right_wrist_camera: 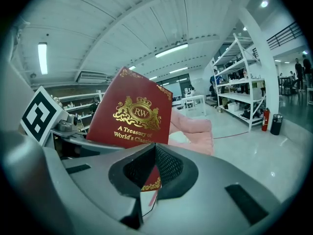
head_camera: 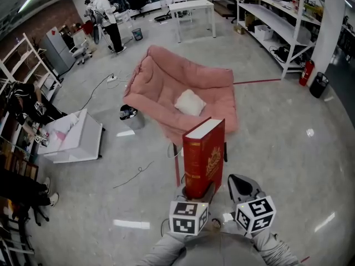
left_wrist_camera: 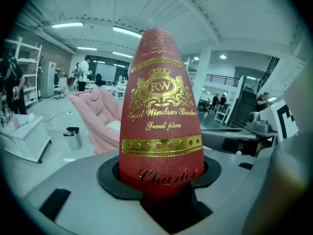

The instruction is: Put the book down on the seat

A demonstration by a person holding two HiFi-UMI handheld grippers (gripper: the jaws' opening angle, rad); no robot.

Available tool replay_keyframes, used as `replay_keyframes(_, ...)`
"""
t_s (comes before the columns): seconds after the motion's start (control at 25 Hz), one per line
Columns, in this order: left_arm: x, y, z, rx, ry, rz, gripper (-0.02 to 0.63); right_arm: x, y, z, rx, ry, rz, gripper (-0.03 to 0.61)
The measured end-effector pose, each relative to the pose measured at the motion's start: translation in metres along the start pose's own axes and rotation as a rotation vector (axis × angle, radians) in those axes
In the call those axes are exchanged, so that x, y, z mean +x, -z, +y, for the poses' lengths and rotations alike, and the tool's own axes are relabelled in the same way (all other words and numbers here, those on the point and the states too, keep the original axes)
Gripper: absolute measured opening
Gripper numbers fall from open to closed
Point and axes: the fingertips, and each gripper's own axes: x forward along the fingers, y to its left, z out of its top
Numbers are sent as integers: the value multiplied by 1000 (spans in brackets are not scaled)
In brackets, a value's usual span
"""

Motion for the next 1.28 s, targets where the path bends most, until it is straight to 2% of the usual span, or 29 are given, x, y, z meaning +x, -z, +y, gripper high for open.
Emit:
replay_keyframes(0.72,72,-48,63,-33,34,23,244,88,-29,-32,0,26,34,5)
replay_keyframes(1.28,124,-98,108,-23,63,54,244,154,-60,-57,20,51,57,5)
